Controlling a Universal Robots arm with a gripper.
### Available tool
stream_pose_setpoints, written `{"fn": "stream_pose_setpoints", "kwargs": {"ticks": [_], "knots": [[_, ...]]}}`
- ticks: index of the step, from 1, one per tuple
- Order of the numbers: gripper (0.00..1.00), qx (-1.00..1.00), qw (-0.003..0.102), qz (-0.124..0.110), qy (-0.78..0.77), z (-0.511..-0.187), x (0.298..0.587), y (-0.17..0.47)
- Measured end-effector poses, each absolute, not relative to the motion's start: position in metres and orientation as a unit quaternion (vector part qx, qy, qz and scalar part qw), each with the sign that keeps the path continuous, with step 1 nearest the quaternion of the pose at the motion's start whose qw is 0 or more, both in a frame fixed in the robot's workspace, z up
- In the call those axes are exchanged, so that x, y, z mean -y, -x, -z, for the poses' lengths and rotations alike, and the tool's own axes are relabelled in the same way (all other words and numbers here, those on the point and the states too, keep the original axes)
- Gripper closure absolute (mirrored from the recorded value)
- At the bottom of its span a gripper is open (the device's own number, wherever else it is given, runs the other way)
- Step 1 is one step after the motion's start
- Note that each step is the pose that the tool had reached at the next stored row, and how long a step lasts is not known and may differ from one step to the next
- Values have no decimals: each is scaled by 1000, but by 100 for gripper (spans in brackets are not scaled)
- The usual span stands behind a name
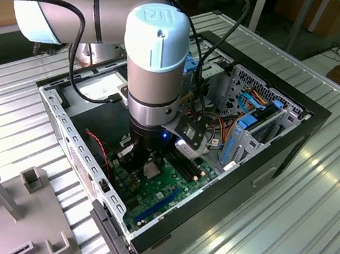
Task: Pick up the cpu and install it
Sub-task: 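Place the cpu into insertion slot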
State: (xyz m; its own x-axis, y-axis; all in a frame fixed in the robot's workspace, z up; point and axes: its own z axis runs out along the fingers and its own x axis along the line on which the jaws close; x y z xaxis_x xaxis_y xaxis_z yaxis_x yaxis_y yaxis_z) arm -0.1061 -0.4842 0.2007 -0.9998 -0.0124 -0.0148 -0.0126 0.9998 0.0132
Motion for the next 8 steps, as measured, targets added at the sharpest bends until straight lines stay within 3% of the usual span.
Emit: {"fn": "stream_pose_setpoints", "kwargs": {"ticks": [8], "knots": [[47,-1000,7,-7,10,-198,484,109]]}}
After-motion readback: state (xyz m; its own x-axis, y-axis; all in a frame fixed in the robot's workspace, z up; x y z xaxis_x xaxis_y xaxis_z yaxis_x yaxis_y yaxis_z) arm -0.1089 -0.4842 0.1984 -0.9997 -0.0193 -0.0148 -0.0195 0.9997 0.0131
